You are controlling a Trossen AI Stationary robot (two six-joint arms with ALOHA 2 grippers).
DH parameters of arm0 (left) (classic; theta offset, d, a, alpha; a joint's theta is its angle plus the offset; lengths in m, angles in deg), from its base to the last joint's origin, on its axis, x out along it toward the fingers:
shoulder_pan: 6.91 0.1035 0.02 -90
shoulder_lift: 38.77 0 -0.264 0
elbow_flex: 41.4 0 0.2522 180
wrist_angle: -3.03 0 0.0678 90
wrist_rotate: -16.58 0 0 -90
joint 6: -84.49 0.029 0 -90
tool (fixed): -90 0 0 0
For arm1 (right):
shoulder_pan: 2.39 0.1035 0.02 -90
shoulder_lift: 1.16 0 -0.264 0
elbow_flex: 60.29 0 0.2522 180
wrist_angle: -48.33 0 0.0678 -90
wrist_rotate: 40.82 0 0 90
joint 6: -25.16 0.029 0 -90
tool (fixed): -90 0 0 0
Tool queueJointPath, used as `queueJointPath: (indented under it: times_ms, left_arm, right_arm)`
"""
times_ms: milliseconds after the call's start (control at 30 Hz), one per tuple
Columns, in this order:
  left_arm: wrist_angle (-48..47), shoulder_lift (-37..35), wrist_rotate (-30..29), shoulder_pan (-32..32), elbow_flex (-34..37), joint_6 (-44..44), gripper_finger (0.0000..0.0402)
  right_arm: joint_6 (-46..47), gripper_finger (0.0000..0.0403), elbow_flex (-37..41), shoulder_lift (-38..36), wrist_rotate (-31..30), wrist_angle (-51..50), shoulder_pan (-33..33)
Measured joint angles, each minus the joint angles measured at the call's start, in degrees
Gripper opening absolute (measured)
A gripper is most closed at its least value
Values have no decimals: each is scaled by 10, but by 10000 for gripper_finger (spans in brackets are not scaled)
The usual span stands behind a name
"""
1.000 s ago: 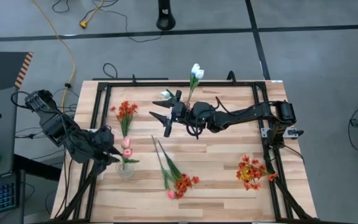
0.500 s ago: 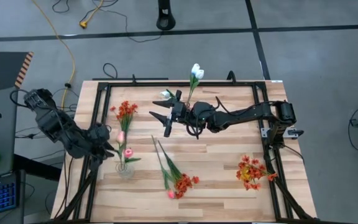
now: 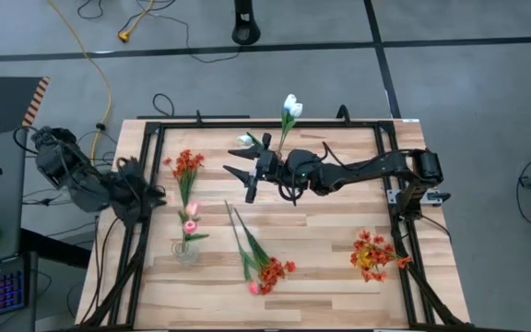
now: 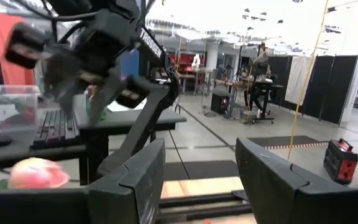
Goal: Sort flowers into vase by color
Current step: Put left orange flower bouquet into the yellow vase
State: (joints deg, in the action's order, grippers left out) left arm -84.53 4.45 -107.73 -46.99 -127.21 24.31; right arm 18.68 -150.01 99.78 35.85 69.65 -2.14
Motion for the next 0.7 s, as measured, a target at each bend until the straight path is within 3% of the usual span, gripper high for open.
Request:
queueJointPath:
  times_ms: [100,200,400,700]
  left_arm:
    - [-1,-11,-80,0,0,-21,113]
    - [-5,-16,-115,6,0,-43,113]
    - [-45,-13,-119,58,0,-128,113]
    - [-115,-12,-46,174,0,-200,113]
  right_arm:
    - [0,221,0,-32,0,-63,0]
    - [0,221,0,-65,0,-135,0]
    - [0,221,0,-123,0,-249,0]
    - [0,221,0,-191,0,-332,0]
